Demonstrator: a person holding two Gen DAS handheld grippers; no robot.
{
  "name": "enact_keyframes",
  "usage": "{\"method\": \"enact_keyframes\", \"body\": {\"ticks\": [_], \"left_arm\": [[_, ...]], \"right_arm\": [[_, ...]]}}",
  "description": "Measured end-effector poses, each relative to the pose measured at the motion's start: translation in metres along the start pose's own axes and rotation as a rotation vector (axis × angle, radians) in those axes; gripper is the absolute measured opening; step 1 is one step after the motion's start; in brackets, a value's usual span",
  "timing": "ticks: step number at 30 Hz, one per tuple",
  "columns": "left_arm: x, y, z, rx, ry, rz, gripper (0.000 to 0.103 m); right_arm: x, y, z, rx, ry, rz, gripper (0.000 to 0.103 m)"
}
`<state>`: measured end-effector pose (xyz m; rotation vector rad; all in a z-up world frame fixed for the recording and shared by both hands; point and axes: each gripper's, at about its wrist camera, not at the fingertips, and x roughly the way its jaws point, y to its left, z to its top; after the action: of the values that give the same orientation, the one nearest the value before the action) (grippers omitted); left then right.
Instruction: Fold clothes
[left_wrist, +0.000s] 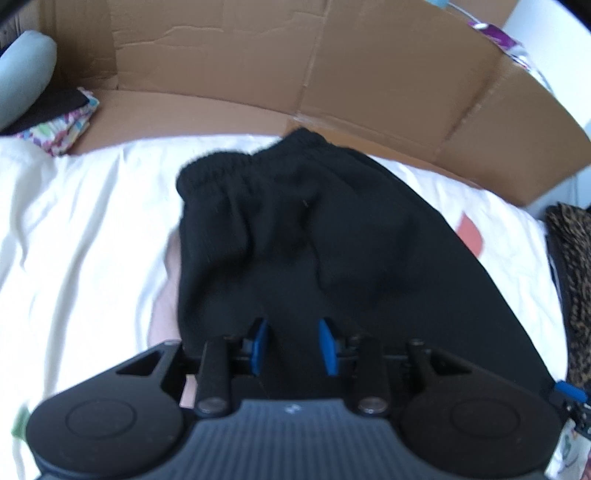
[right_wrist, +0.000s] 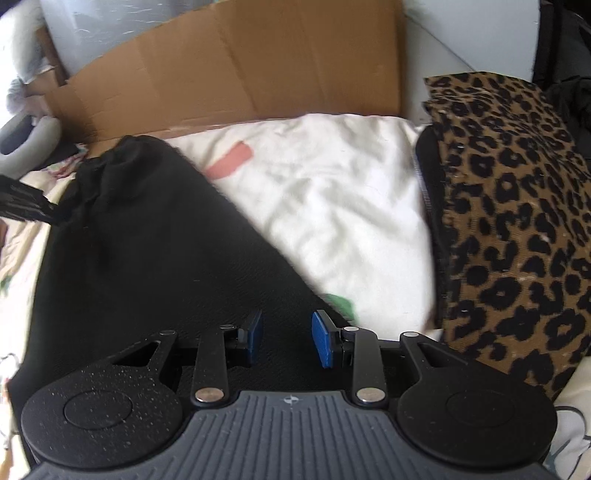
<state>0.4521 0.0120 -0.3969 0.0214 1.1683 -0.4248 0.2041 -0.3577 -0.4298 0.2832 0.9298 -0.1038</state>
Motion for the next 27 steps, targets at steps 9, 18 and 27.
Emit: {"method": "enact_keyframes", "body": {"ticks": [9,18,27], "left_arm": [[-0.004,-0.021,-0.043,0.017,-0.014,-0.011,0.03],[-0.008,-0.031,-0.087,0.064,0.032,0.004,0.03],[-0.028,-0.026,-0.134,0.052,0.093,-0.015,0.03]], "right_arm": [[0.007,0.055,-0.009,-0.111,0.038,0.09,0.036],[0.017,0.059,-0.021,-0.153,0.098,0.052,0.036],[0.006,0.027,-0.032,-0.121,0.16,-0.002,0.036]]}}
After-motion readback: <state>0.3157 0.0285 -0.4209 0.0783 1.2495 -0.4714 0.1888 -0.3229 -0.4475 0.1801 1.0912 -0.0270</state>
